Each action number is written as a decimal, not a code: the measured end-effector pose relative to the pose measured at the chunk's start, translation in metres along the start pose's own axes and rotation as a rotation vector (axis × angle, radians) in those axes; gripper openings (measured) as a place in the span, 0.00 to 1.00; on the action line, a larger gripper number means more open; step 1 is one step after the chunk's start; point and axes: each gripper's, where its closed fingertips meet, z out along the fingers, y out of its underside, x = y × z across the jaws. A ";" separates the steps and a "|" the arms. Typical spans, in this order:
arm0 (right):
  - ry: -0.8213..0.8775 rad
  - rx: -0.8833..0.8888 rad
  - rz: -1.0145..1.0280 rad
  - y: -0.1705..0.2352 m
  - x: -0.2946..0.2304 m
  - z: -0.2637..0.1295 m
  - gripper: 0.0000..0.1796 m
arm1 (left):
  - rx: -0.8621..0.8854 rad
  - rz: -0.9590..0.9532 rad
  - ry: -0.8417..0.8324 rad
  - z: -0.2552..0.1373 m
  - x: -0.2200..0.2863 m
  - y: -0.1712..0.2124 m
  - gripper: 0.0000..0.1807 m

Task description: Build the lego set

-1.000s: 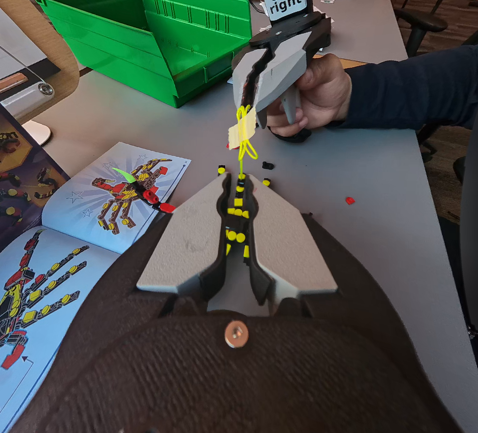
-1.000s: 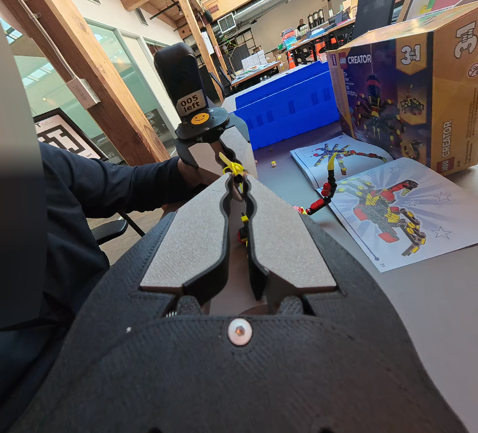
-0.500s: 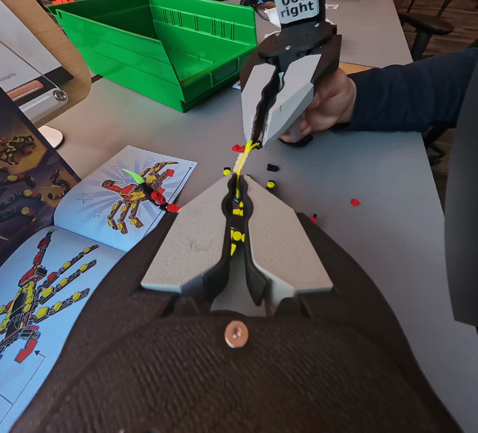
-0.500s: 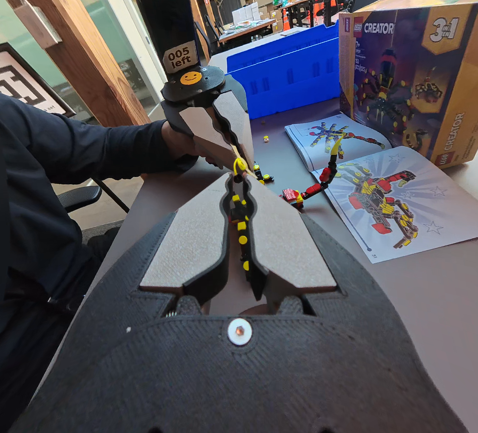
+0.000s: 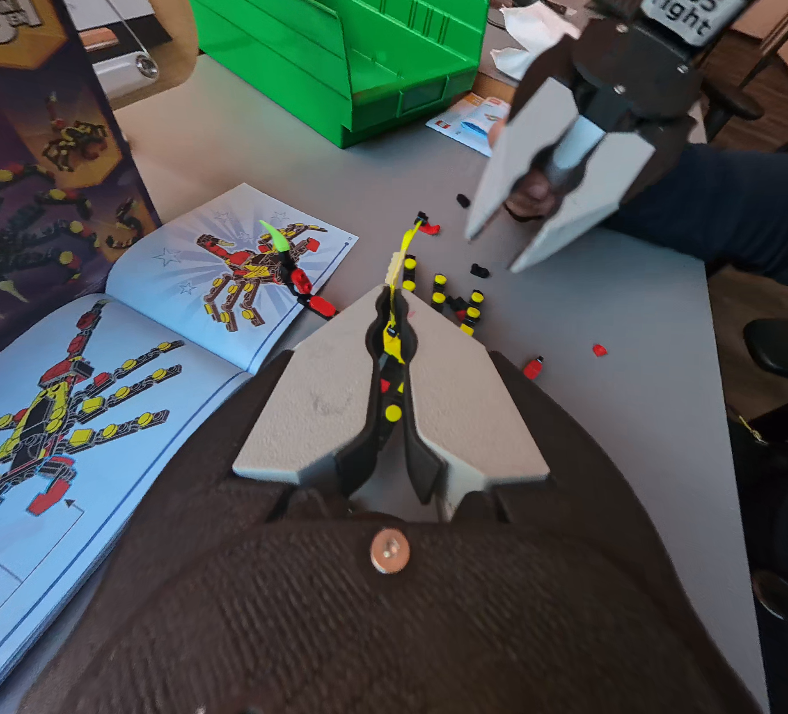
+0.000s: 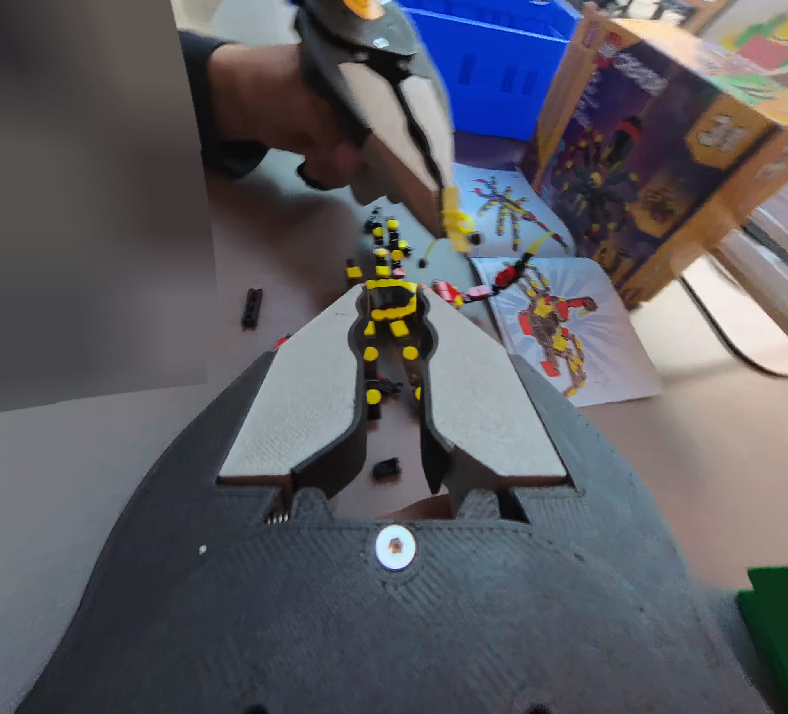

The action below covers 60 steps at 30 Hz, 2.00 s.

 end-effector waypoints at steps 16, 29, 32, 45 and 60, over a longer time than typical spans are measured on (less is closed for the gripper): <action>-0.321 -0.279 -0.048 0.042 -0.074 0.017 0.11 | 0.051 -0.068 0.014 -0.003 -0.005 -0.006 0.00; -0.097 -0.143 -0.022 0.019 -0.028 0.016 0.02 | 0.043 -0.075 0.070 -0.001 0.004 -0.005 0.00; -0.014 -0.053 0.031 0.006 -0.009 0.010 0.02 | 0.038 -0.076 0.105 0.001 0.011 -0.004 0.00; 0.066 -0.004 0.055 0.003 0.007 0.004 0.02 | -0.028 0.022 0.105 0.008 0.022 0.006 0.00; 0.105 -0.004 0.052 0.004 0.015 0.002 0.02 | -0.059 0.096 0.055 0.011 0.020 0.010 0.00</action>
